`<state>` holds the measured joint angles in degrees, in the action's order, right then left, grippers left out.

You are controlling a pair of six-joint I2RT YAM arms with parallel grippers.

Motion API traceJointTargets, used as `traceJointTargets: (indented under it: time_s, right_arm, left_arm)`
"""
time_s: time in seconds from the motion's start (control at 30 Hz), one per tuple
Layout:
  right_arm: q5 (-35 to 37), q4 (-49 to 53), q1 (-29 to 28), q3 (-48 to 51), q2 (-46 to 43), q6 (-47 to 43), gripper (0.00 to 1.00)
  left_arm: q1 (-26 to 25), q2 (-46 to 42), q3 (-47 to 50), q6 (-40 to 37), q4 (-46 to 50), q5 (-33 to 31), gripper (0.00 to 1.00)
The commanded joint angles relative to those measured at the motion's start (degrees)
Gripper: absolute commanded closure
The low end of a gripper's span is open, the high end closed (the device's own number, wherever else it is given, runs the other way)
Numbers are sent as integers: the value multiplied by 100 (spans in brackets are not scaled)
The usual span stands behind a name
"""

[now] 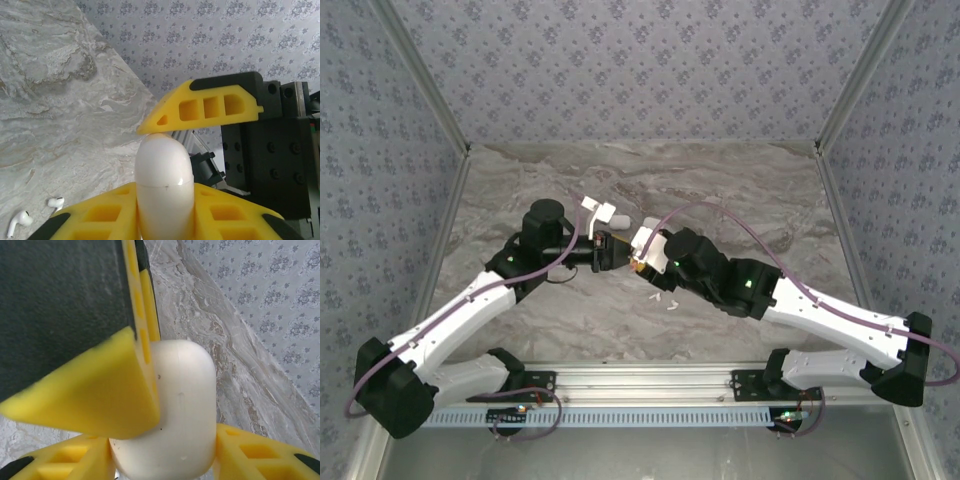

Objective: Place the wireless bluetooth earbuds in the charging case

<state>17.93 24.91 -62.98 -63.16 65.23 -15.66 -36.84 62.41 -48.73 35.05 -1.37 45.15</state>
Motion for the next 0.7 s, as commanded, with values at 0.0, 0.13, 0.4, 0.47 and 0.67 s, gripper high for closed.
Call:
traceJointTargets:
  time_s: [0.0,0.13,0.4,0.47,0.67]
  right_arm:
    - [-384,279,123,-247,-109,218,37]
    - [-1224,538,515,-221,-398,669,17]
    - [-3874,-229,1990,530,-1444,1895,0]
    - [-4173,-554,2231,678,-1579,2295,0]
    - [-4102,-917,2464,720,-1490,2792,0]
  left_arm:
    - [-60,-44,-185,-132,-280,-61,78]
    - [-72,-139,-68,-272,-434,-289,84]
    - [-275,-426,370,-892,-1442,-852,93]
    - [-394,-474,454,-1142,-1688,-952,94]
    - [-729,-512,552,-1713,-1921,-1087,97]
